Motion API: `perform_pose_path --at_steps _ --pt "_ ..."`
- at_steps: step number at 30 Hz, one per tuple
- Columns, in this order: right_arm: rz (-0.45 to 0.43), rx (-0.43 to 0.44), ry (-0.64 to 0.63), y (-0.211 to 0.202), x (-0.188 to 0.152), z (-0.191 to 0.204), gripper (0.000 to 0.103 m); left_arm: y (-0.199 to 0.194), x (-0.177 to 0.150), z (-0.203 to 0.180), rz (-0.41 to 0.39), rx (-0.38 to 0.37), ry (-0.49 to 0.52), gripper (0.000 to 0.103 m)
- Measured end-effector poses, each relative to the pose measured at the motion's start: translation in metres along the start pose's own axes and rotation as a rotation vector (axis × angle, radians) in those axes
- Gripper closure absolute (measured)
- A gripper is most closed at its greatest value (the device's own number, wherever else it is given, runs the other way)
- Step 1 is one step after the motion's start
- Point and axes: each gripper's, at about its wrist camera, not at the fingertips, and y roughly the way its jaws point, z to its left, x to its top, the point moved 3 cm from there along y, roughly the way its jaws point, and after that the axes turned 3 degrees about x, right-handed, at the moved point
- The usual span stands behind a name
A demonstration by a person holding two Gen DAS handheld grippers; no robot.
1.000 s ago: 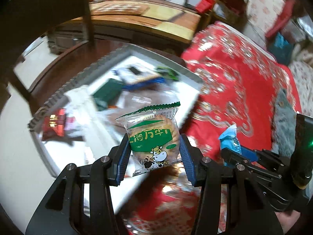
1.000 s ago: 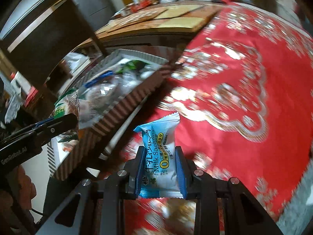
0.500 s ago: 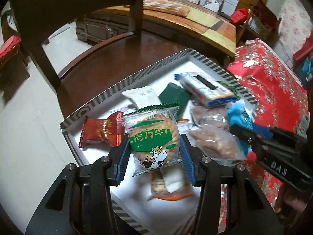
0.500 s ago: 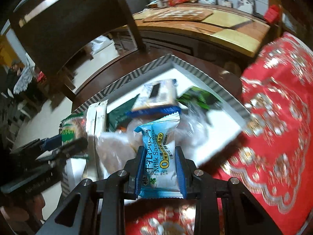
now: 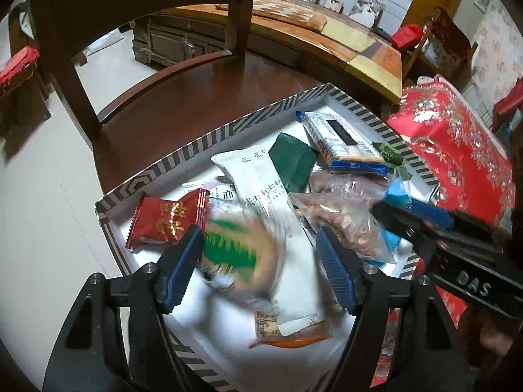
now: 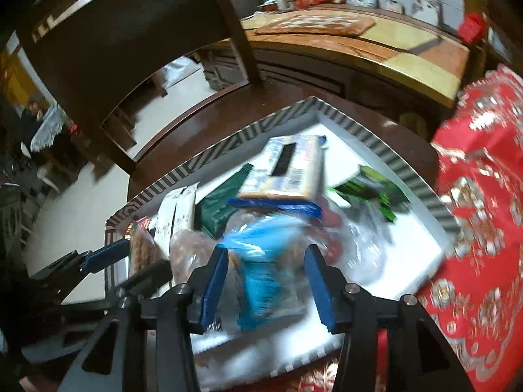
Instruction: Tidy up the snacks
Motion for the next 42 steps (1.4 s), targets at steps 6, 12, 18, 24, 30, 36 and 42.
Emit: perform_pose_path --at_steps 6,12,18,24,30,36,42 --pt "-0.023 -0.001 0.049 -0.02 -0.024 -0.011 0.055 -0.011 -0.004 -0.003 -0.014 0.008 0.012 0.031" --pt "-0.092 -0.02 0.034 -0.045 -0.05 0.001 0.055 -0.026 -0.011 -0.011 -0.029 -0.007 0.043 0.031" --pt "-0.146 -0.079 0.034 -0.06 -0.079 0.009 0.055 -0.04 -0.021 -0.016 -0.059 -0.019 0.05 0.031" --pt "-0.148 -0.074 0.06 -0.062 -0.095 0.01 0.055 -0.052 -0.026 -0.018 -0.076 -0.023 0.064 0.031" --pt "-0.155 -0.07 0.062 -0.07 -0.099 0.011 0.055 -0.056 -0.032 -0.021 -0.069 -0.028 0.076 0.031" --pt "-0.169 -0.067 0.066 -0.076 -0.099 0.012 0.055 -0.059 -0.034 -0.025 -0.07 -0.027 0.095 0.031" --pt "-0.163 -0.07 0.076 -0.075 -0.102 0.009 0.055 -0.058 -0.035 -0.024 -0.084 -0.024 0.091 0.031"
